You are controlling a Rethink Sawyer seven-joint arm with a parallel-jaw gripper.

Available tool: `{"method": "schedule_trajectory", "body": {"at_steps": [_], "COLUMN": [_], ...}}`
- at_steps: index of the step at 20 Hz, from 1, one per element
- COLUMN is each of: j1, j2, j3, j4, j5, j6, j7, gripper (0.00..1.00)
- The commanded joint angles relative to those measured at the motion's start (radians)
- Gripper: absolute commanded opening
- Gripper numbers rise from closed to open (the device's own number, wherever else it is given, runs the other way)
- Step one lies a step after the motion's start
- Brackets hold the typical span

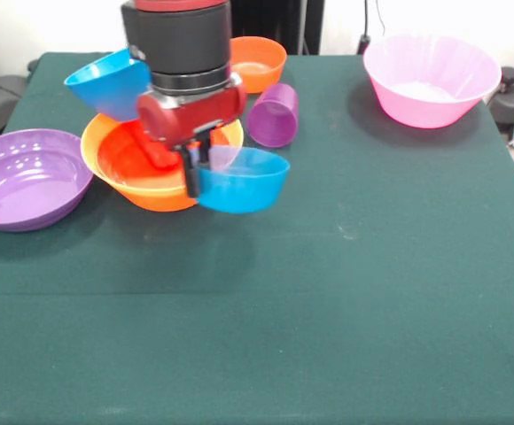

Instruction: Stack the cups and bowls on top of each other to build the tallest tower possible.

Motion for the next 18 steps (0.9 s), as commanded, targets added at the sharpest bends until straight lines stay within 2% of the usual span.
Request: {"method": "schedule_trajectory", "body": {"at_steps": [1,11,14,18], "j1": [0.018,0.03,0.027,0.018], "j2": [-0.017,-0.024,-0.032,-0.044], "j3": [-0.146,-0.21,-0.216,-0.212], "j4": [-0.152,-0.273,-0.306,-0.331], "j5": [-0.033,-0.064,-0.085,-0.085], "j6": [0.103,0.188,0.231,0.263], "j7": [0.053,-0.072,-0.159,-0.209], "gripper": [0.0,0.0,0.0,0.0]}}
